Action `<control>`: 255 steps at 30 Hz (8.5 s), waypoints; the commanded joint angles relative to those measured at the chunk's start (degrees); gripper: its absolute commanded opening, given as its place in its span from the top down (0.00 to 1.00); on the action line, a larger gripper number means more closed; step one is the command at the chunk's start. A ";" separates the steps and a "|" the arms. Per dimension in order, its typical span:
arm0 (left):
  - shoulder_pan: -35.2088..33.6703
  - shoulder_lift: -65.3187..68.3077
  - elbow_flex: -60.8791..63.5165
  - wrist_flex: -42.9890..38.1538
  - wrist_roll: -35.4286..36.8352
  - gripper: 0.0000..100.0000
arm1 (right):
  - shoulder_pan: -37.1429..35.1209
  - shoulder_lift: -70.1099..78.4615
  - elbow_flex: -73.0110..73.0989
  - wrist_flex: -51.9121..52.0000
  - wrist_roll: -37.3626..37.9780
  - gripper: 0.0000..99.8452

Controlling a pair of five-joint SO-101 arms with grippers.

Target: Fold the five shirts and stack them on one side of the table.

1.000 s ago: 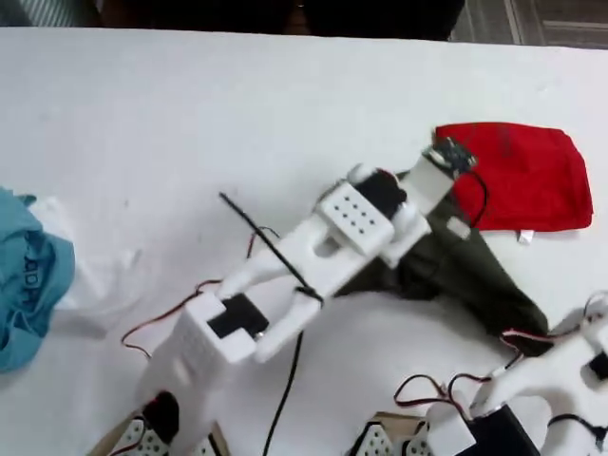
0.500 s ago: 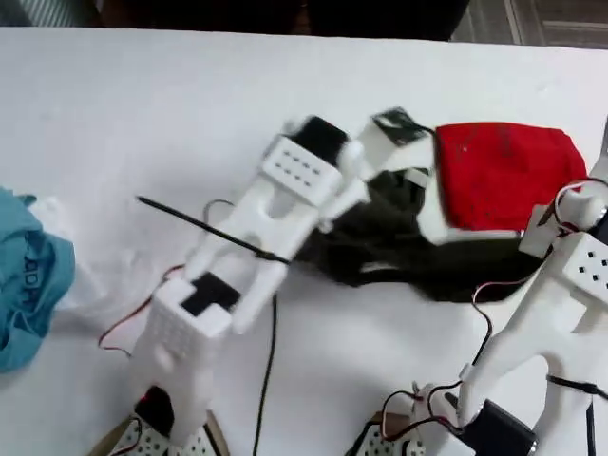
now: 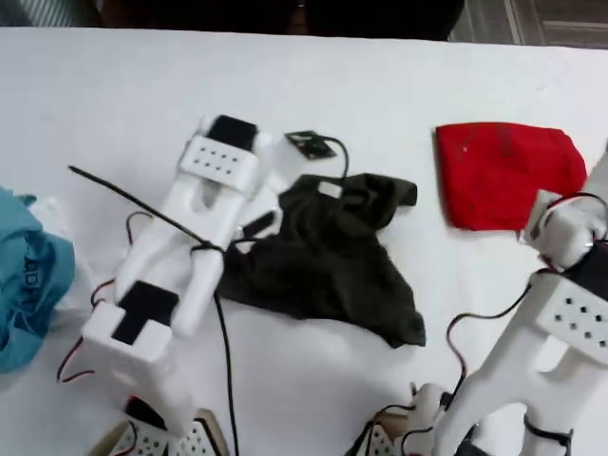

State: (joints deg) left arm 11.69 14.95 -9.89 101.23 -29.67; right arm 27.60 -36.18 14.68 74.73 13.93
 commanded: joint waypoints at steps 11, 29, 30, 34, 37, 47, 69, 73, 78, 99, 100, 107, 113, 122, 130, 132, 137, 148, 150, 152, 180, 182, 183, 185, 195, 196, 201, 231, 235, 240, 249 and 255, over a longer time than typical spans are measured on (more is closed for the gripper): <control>-3.25 -4.75 -0.84 0.35 -0.44 0.77 | -21.14 1.45 28.84 -21.05 -0.26 0.98; -8.97 -5.01 -1.36 0.18 -0.35 0.77 | -29.67 10.51 34.99 -18.86 0.35 0.88; -8.97 -5.19 -1.45 0.26 -0.35 0.77 | -29.93 11.47 34.99 -18.86 0.26 0.88; -8.97 -5.27 -1.19 0.35 -0.35 0.77 | -30.81 16.40 33.41 -19.03 -0.26 0.88; -8.88 -5.19 -1.19 0.35 -0.35 0.77 | -30.64 20.79 31.21 -19.03 -0.26 0.88; -8.88 -5.10 -1.01 0.26 -0.35 0.77 | -30.46 33.63 23.12 -21.93 -0.26 0.88; -8.88 -4.84 -1.01 0.00 -0.35 0.77 | -31.25 24.92 29.71 -28.88 -0.26 0.88; -8.88 -4.84 -1.01 0.00 -0.35 0.77 | -31.16 25.01 29.80 -29.14 -0.26 0.88; -8.88 -4.84 -1.01 0.00 -0.35 0.77 | -31.16 30.02 29.01 -30.81 -0.26 0.88; -8.88 -4.84 -1.01 0.18 -0.35 0.77 | -28.26 33.98 21.89 -25.01 -0.35 0.98; -8.88 -4.75 -1.01 0.00 -0.35 0.77 | -26.77 31.43 23.38 -26.42 -0.88 0.98; -6.07 -5.27 -2.15 0.35 -0.26 0.77 | -7.87 8.40 33.14 -37.49 -2.20 0.98; -1.58 -4.84 -1.89 -0.18 1.41 0.77 | 1.80 -1.89 36.04 -41.10 -2.73 0.98; 5.36 -4.66 -6.46 -6.51 7.21 0.77 | 5.41 -3.12 39.21 -47.60 -2.73 0.98; 7.65 -4.66 2.95 -26.81 14.77 0.77 | 11.82 -2.86 39.47 -52.62 -5.89 0.98; 9.14 -4.66 5.76 -29.71 14.68 0.77 | 11.82 -2.86 39.47 -52.53 -5.89 0.98; 13.10 -4.66 11.65 -30.59 14.59 0.77 | 12.09 -2.86 39.47 -52.79 -5.89 0.98; 11.25 -5.27 11.30 -11.96 6.24 0.77 | 12.09 -2.77 39.38 -53.93 -5.80 0.98; 11.25 -4.84 11.74 -12.57 4.66 0.77 | 11.91 -2.77 39.38 -53.76 -5.80 0.98; 11.16 -4.66 11.91 -16.35 4.13 0.77 | 11.91 -2.77 39.47 -53.67 -5.80 0.98; -0.70 1.93 -0.66 -30.15 4.48 0.88 | 11.82 -2.77 39.56 -53.67 -5.80 0.98; -0.97 1.85 -1.36 -30.15 4.48 0.88 | 11.82 -2.77 39.56 -53.67 -5.80 0.98; -1.14 1.67 -1.63 -30.07 4.48 0.88 | 11.82 -2.77 39.56 -53.67 -5.80 0.98; -1.23 1.41 -1.89 -28.92 4.48 0.86 | 11.82 -2.77 39.56 -53.67 -5.80 0.98; 12.13 1.93 -9.71 -0.53 3.96 0.85 | 11.82 -2.77 39.56 -53.67 -5.80 0.98; 13.71 1.93 -9.01 -0.53 3.96 0.85 | 11.82 -2.77 39.56 -53.67 -5.80 0.98; 16.70 2.02 -2.15 -8.26 3.87 0.85 | 11.82 -2.77 39.56 -53.67 -5.80 0.98; -1.41 1.58 2.95 -41.93 4.48 0.85 | 11.74 -2.77 39.56 -53.58 -5.80 0.98; 0.35 1.41 -0.66 -29.54 4.13 0.85 | 11.74 -2.77 39.56 -53.58 -5.80 0.98; 7.82 1.93 -2.95 -13.45 3.96 0.85 | 11.74 -2.77 39.56 -53.58 -5.80 0.98; 8.88 5.45 -0.48 -25.76 3.96 0.85 | 11.74 -2.86 40.35 -53.93 -5.80 0.98; 4.57 15.12 -5.32 -29.01 3.87 0.85 | 11.74 -2.86 40.35 -54.02 -5.80 0.98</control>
State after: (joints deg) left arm 18.46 28.40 -10.86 73.45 -25.63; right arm 39.12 -36.97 55.30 21.89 8.57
